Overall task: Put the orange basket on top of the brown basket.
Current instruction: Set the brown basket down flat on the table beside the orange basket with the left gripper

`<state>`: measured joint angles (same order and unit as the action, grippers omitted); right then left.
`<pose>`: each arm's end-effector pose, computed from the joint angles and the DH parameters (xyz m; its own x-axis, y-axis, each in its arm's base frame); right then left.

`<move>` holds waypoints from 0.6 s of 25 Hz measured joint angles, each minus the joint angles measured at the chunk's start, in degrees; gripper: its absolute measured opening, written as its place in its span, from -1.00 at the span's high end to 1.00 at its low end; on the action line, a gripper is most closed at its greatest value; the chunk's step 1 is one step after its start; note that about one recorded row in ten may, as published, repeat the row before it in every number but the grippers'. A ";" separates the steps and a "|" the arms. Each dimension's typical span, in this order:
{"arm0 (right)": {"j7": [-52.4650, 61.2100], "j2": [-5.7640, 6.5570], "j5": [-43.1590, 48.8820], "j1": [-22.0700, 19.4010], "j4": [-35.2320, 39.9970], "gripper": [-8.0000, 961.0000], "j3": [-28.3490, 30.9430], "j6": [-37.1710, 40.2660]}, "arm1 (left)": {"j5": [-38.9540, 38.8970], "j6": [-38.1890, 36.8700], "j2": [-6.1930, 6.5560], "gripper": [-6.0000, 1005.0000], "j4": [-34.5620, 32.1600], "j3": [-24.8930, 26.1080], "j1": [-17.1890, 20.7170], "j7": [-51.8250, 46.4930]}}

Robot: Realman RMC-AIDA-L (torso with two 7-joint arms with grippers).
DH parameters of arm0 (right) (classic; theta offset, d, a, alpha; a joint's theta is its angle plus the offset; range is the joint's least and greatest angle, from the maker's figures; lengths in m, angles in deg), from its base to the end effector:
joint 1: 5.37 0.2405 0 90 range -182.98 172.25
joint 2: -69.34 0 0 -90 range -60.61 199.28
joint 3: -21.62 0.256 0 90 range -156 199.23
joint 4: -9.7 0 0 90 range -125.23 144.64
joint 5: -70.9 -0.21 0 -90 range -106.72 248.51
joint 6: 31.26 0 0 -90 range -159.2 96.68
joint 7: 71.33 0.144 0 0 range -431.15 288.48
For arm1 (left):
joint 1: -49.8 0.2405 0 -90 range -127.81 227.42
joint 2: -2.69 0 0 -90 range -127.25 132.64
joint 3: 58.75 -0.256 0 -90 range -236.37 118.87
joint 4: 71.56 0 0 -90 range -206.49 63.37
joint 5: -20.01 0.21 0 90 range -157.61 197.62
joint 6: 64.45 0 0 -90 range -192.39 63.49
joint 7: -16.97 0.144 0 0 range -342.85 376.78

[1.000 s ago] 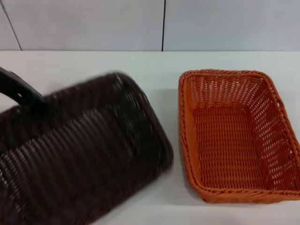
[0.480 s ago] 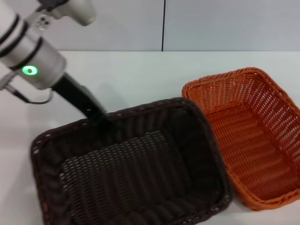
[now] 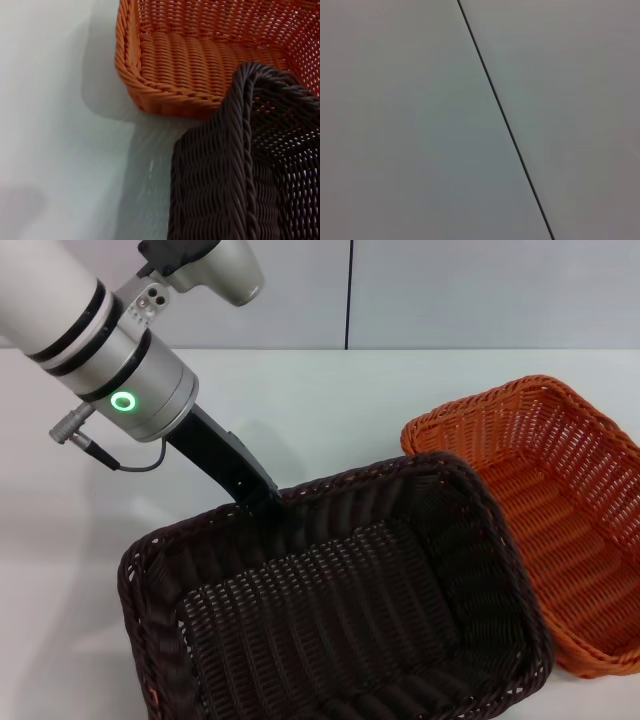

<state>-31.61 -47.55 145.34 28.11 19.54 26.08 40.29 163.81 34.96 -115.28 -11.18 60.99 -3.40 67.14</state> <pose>0.3380 0.3734 0.0937 0.4253 0.2568 -0.8678 -0.8928 -0.0382 -0.4489 -0.1245 0.3887 0.0123 0.8482 0.4912 -0.1981 0.4682 -0.8703 -0.1530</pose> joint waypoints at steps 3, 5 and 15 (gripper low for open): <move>0.00 0.00 0.00 -0.14 0.13 -0.15 0.02 -0.02 | -0.16 -0.07 0.10 0.60 -0.16 0.59 0.54 -0.20; 0.00 -0.01 0.00 -0.21 0.16 -0.15 0.02 -0.03 | -0.16 -0.07 0.10 0.60 -0.16 0.59 0.54 -0.20; 0.01 -0.45 0.00 -0.43 0.38 -0.14 -0.01 -0.04 | -0.79 0.22 0.05 0.60 0.50 -1.21 0.23 0.08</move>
<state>-31.60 -48.00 145.34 27.68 19.92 26.07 40.24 163.03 35.19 -115.23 -10.68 59.78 -3.18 67.22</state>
